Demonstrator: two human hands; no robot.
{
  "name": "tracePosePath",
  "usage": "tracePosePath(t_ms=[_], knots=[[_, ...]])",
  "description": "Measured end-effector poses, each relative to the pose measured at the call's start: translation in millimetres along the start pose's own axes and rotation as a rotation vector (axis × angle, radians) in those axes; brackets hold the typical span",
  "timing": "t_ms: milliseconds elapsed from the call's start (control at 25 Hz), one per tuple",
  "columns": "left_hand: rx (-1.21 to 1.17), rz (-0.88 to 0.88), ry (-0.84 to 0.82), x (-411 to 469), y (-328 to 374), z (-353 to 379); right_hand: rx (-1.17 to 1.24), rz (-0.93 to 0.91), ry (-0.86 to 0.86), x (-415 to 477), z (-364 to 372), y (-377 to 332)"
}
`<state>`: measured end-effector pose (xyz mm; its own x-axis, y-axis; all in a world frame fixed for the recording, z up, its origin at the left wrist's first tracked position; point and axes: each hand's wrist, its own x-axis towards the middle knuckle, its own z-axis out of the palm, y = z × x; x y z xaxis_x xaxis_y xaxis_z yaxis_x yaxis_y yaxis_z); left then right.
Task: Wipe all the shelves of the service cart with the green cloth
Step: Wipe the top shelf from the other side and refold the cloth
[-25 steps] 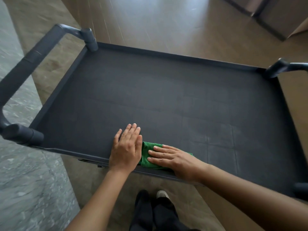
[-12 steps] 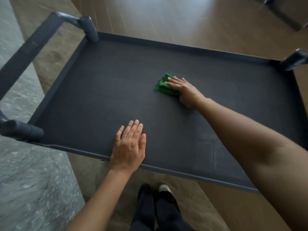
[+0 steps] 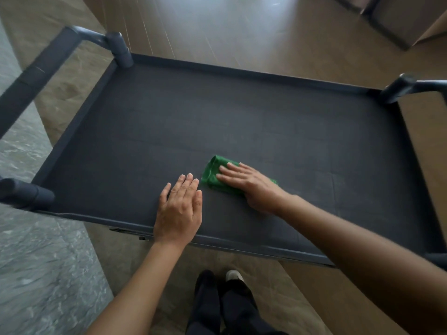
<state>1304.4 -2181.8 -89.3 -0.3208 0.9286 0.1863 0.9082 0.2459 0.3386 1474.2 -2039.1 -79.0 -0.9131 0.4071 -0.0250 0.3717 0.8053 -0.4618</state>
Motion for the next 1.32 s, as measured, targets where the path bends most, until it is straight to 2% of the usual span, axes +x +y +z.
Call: tracePosePath(t_ms=[200,440,560,800,920,1120,1320], knots=[[-0.016,-0.012,0.002,-1,-2,0,0.058,-0.205,-0.121,-61,27,-40],[0.049,0.027,-0.002,-2,-2,3,0.070,-0.315,-0.202,-44,11,-16],[0.076,0.027,0.031,-1,-2,5,0.024,-0.240,-0.154,-9,-9,14],[0.138,0.060,-0.001,-2,-3,5,-0.077,0.196,0.021,83,-54,91],[0.141,0.059,0.002,-2,-4,6,-0.112,0.300,0.024,101,-58,102],[0.116,0.056,0.031,-3,-5,8,-0.057,0.260,0.042,73,-41,65],[0.061,0.035,0.035,-2,-4,5,0.007,0.081,0.013,3,-1,-10]])
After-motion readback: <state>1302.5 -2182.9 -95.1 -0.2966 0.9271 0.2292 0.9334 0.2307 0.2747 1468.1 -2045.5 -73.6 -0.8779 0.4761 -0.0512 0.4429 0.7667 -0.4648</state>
